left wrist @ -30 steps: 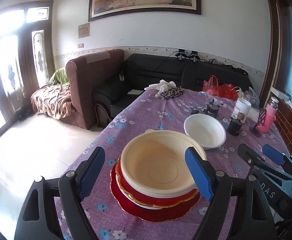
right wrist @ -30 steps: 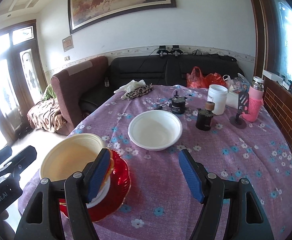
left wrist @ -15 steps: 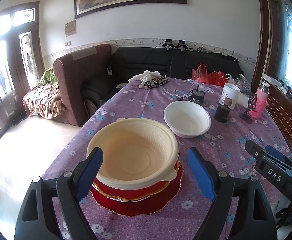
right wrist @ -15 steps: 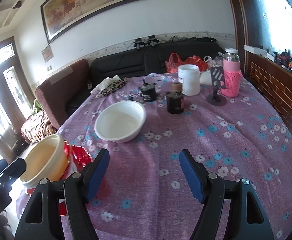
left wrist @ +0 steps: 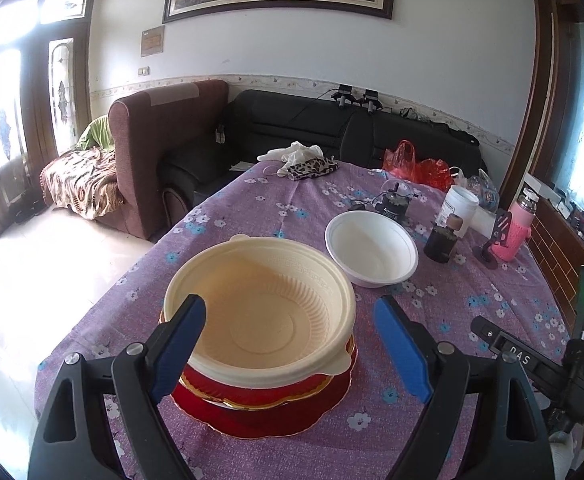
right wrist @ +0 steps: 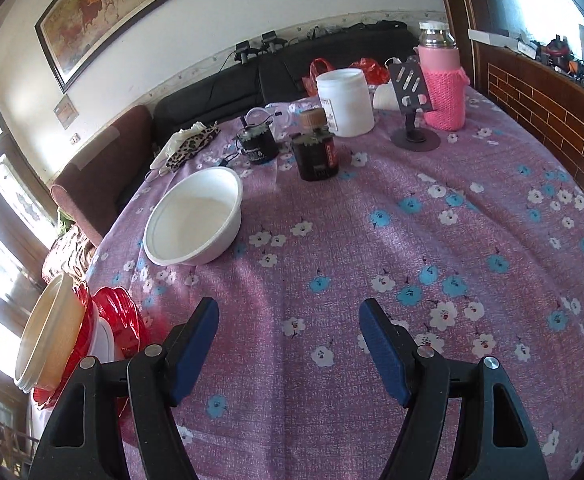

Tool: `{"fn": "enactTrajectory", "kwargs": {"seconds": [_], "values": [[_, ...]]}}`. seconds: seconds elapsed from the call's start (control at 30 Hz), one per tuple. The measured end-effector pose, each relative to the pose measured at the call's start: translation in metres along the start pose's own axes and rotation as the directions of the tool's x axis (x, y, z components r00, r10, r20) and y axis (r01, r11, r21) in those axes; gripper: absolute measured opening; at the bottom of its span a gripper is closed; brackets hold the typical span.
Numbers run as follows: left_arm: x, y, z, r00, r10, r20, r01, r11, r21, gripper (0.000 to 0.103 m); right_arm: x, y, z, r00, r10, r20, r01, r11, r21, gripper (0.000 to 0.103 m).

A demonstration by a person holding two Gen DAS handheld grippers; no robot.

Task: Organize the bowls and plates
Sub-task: 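Move both grippers to the large white bowl on the table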

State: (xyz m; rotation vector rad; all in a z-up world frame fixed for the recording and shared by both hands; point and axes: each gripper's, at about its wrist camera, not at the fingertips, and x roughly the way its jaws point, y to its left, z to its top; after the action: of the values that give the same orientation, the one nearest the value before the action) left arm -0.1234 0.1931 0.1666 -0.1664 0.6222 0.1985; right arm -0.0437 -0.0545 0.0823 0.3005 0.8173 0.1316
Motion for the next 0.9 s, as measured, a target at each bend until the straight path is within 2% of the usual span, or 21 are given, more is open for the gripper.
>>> {"fn": "enactTrajectory", "kwargs": {"seconds": [0.17,0.27,0.4,0.57,0.67,0.77,0.9], "values": [[0.005,-0.005,0.023,0.998,-0.062,-0.024,0.063,0.997,0.035,0.086,0.009,0.001,0.008,1.0,0.001,-0.002,-0.001,1.0,-0.014,0.077],[0.008,-0.01,0.048,0.986,-0.153,-0.064,0.157,0.986,0.057,0.086,0.01,0.0,0.022,1.0,-0.001,0.008,0.001,1.0,-0.018,0.077],[0.016,-0.017,0.085,0.972,-0.21,-0.103,0.218,0.974,0.07,0.086,0.001,0.005,0.047,0.999,0.014,0.049,-0.013,1.0,-0.026,0.077],[0.023,-0.02,0.116,0.975,-0.204,-0.093,0.21,0.975,0.07,0.086,-0.011,0.024,0.078,0.989,0.057,0.133,-0.052,0.998,-0.043,0.077],[0.039,-0.026,0.126,0.972,-0.202,-0.12,0.212,0.974,0.083,0.086,-0.005,0.033,0.088,0.984,0.086,0.159,-0.08,0.996,-0.043,0.08],[0.064,-0.03,0.135,0.971,-0.171,-0.169,0.189,0.977,0.1,0.086,0.017,0.04,0.089,0.984,0.114,0.135,-0.109,0.993,-0.044,0.08],[0.11,-0.035,0.149,0.957,-0.15,-0.249,0.171,0.983,0.064,0.086,0.054,0.042,0.091,0.984,0.156,0.081,-0.157,0.988,0.009,0.08]]}}
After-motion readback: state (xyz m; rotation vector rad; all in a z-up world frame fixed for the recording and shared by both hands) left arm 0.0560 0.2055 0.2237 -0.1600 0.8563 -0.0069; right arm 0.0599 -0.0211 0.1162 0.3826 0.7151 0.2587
